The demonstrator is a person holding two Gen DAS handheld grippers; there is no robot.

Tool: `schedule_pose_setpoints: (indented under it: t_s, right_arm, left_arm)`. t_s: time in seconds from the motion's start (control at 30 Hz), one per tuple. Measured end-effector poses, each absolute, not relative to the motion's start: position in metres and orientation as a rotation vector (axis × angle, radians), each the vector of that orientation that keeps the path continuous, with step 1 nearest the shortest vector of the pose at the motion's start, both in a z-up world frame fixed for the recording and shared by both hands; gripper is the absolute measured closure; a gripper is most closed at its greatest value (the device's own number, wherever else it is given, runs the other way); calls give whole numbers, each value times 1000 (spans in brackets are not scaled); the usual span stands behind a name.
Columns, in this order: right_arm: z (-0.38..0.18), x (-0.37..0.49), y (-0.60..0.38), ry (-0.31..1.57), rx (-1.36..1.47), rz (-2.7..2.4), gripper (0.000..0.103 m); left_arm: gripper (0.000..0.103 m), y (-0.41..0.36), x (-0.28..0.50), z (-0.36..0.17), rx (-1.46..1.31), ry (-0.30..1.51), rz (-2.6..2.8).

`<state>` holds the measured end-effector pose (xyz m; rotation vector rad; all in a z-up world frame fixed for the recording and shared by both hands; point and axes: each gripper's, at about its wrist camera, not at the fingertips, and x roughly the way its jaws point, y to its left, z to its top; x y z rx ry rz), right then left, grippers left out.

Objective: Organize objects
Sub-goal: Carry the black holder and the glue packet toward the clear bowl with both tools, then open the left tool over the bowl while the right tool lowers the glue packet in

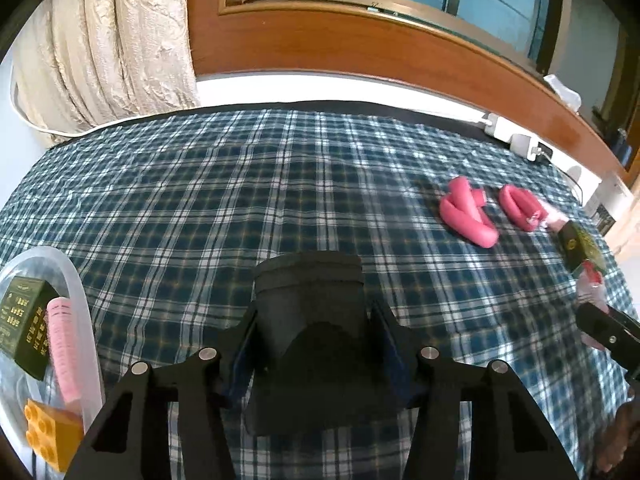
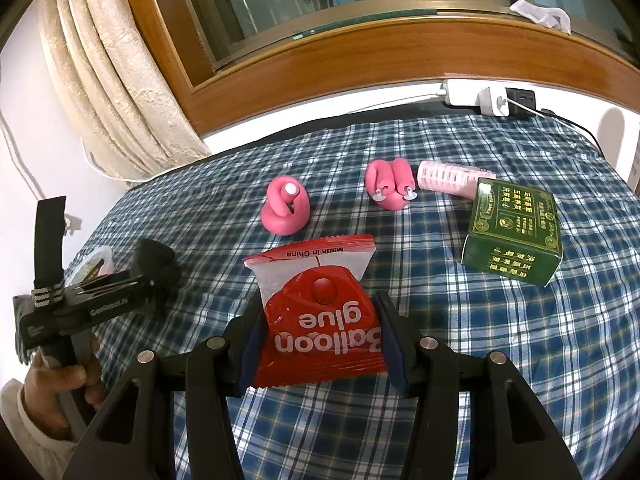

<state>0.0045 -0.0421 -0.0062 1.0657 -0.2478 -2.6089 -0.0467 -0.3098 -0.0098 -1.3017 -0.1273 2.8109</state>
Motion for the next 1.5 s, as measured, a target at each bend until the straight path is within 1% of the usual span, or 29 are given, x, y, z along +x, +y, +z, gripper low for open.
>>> schedule_pose_setpoints:
  t_s: [0.23,0.5,0.73,0.87,1.07,1.23,1.5]
  right_arm:
    - [-5,5,-41,-245,1046,-2614,51]
    - [-5,4,-38,-272,1046,-2632,51]
    - [-9,4,-38,-341,1083,-2635,51]
    - [-8,9,-49,-315,1089,-2644,51]
    - [-7,16,-81,-283,1097,-2617,51]
    - [6,23,-123,-251,1047,-2560,51]
    - [25,33,-206,-190,981,-2399,51]
  left_arm:
    - [48,-307,-24,7,-1197,-143,2823]
    - [48,-325,6,34,-1062,-177,2894]
    - [48,-359,29,44,-1002,-203,2968]
    - [48,-388,35,44,-993,-234,3016]
    - [48,-437,45,39,-1008,-294,3092]
    - [48,-478,54,31,-1043,-356,3144]
    - [48,-517,61,25,-1042,-431,3164]
